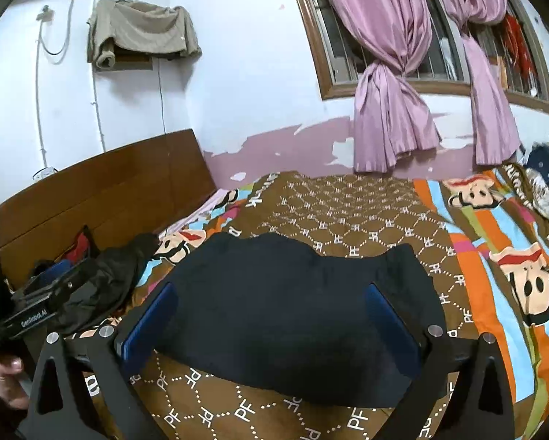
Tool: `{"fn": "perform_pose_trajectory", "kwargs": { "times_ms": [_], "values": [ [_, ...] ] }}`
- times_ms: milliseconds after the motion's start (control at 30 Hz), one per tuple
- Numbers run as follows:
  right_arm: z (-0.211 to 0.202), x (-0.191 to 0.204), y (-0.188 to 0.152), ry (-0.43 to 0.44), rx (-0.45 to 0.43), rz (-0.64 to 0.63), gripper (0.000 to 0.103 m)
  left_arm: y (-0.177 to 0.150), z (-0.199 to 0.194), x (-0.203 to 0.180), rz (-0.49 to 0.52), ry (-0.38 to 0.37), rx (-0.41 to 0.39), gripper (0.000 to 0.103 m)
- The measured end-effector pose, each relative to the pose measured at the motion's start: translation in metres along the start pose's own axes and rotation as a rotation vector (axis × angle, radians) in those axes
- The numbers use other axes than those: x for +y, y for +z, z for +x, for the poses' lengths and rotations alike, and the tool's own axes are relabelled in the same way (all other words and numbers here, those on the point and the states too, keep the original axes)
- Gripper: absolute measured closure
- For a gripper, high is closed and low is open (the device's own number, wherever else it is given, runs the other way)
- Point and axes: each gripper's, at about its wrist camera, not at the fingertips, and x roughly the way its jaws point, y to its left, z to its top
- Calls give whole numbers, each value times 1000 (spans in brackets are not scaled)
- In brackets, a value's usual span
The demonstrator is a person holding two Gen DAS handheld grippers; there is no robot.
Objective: Fold large clothes
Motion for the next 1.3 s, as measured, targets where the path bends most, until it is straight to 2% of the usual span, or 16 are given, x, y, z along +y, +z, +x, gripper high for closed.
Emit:
{"fn": "perform_pose_trajectory", "kwargs": {
  "times_ms": [200,333,467,533,667,800,1000,1200,1300],
  "values": [
    [-5,18,-15,-43,-5,-29,0,-16,-18,3,44,-32,-55,2],
    [-6,27,-25,-95,-3,-45,0,-24,-28,7,34,-51,-90,2],
    [-8,32,-36,-92,-5,-81,0,-33,-36,13,20,-90,-97,2],
    [-11,33,-46,-107,-28,-96,0,-37,-37,13,21,-86,-84,2],
    [-23,35,-69,-187,-133,-75,0,-48,-39,15,41,-36,-82,2],
    [-19,40,-77,-211,-129,-115,0,-66,-39,14,82,-8,-78,2],
    [-19,41,-85,-230,-132,-90,0,-91,-36,18,71,8,-59,2],
    [-18,48,-97,-226,-136,-127,0,-104,-40,29,24,-16,-66,2],
    [-12,53,-107,-217,-105,-159,0,-111,-44,33,22,-25,-82,2]
  ]
}}
